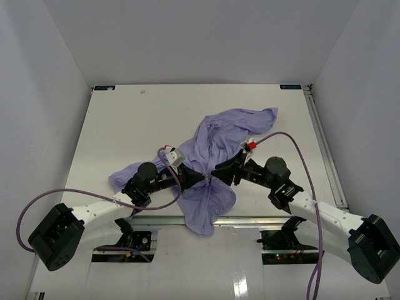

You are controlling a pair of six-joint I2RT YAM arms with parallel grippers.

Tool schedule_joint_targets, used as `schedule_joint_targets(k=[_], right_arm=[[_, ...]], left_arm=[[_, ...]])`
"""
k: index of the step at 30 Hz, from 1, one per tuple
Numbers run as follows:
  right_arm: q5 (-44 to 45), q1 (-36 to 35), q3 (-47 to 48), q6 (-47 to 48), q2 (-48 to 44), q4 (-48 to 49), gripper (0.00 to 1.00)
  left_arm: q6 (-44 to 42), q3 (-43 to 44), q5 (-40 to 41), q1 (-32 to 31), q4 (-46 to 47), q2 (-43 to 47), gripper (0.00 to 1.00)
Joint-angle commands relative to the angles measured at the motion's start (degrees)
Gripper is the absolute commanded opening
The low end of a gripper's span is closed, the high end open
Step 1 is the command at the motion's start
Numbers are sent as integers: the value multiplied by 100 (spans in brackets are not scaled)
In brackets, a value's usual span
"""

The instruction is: Zip up the jacket

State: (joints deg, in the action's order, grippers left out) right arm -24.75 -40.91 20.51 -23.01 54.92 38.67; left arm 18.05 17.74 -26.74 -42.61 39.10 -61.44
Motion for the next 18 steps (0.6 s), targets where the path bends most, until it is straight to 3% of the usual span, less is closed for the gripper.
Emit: schedule_joint_targets(k=[1,9,18], right_arm=[[657,-29,140,27,-384,-641,47],[1409,-360,264,38,-1005,-1525,44],[2528,-1709,207,235,-1291,-1728,45]], left_arm=[[29,148,29,-28,-87,144,0],[30,135,-31,-28,-87,174,0],[41,131,-94,-19,-34,91,0]])
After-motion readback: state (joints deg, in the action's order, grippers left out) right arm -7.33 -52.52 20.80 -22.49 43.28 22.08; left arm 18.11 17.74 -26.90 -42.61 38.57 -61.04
